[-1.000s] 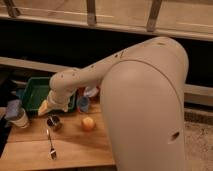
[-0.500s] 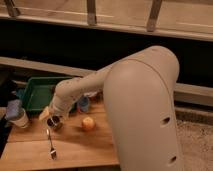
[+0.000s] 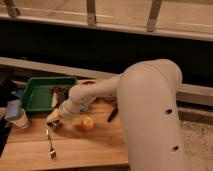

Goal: Stack cups into tray

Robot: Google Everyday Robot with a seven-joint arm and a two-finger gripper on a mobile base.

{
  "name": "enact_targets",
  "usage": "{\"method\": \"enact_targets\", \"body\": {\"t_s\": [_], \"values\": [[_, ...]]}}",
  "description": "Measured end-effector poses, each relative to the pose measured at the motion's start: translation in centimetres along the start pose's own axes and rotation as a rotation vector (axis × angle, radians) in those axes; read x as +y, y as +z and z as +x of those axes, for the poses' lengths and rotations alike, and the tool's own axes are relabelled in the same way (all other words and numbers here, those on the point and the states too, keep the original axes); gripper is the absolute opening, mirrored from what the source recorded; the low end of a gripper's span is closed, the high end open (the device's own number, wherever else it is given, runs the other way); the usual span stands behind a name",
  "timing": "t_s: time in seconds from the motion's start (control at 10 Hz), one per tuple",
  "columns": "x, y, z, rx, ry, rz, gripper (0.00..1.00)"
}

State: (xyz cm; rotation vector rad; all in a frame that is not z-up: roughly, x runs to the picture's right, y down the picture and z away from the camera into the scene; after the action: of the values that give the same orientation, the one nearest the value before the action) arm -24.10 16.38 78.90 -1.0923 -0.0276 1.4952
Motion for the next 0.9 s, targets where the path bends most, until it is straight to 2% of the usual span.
{"method": "enact_targets", "body": {"t_s": [0.1, 0.2, 0.4, 0.9], "values": [[-0.1, 0.5, -0.4, 0.002, 0.009, -0.030, 0.75], [-0.5, 0.3, -0.9, -0.007, 0.017, -0.037, 0.75], [0.5, 0.8, -1.6, -0.013, 0.005, -0.050, 0.75], [1.8, 0.7, -2.0, -0.014, -0.028, -0.017, 0.75]]}}
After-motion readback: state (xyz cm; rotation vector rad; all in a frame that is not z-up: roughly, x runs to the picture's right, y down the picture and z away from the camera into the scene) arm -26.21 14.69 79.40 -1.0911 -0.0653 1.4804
